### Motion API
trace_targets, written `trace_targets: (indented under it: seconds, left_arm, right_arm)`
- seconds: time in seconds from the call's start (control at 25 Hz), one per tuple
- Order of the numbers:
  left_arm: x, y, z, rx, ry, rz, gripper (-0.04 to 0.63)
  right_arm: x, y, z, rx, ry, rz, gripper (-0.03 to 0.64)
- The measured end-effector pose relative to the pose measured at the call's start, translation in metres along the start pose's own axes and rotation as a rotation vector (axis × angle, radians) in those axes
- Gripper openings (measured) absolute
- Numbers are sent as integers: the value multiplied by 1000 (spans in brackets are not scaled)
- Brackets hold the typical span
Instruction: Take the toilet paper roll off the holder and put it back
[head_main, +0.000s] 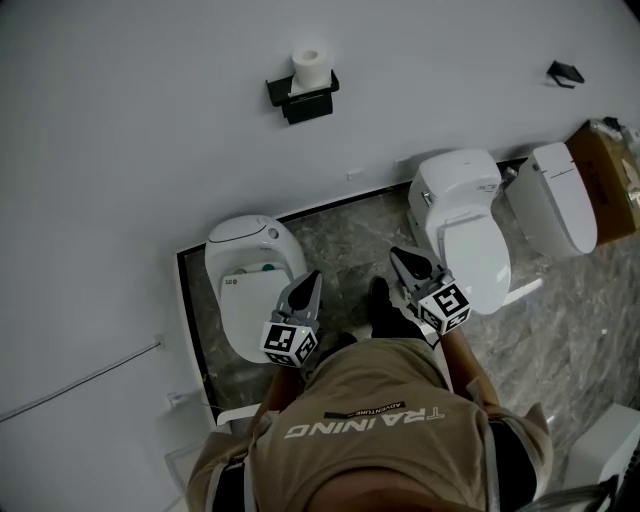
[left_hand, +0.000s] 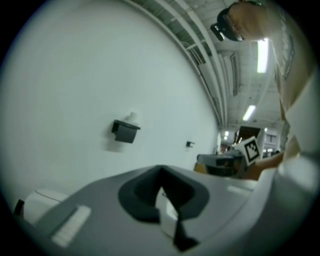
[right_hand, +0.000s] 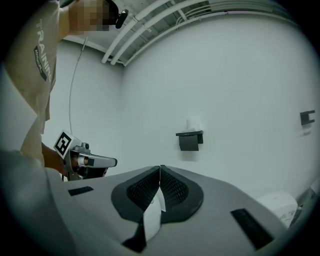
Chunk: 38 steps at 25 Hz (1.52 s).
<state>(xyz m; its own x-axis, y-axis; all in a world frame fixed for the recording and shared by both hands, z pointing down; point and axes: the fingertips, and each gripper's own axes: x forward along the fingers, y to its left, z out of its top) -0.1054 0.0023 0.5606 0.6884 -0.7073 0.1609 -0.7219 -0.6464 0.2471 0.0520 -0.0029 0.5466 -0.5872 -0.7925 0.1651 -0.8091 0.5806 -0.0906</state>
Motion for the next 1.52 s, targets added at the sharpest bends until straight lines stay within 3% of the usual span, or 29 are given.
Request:
trace_targets:
  seconds: [0.32,0.44,0.64,0.96,1.12,1.32,1.52]
  left_arm:
    - [92,17,43,53,-27,27,-2]
    - [129,30,66,104,-28,45,-2]
    - [166,52,95,99,-64,134,-2]
    - [189,80,85,51,-16,189,-2]
    - [197,101,91,47,-10,172,-2]
    - [223,135,116,42,-67,97,-2]
    - [244,171,145,88,-83,19,-2]
  right_arm:
    - [54,-61,11,-182,18,110,14]
    - [75,-101,24,-155,-14,132,14]
    - [110,-147,39,-90,-33,179,15]
    - [163,-183,49,-52,-39,217,15]
    - [181,-186,57,-44,-75,188,15]
    - [207,-196,85,-30,-124,123,15]
    - [237,-196,120,-78,-143,68,15]
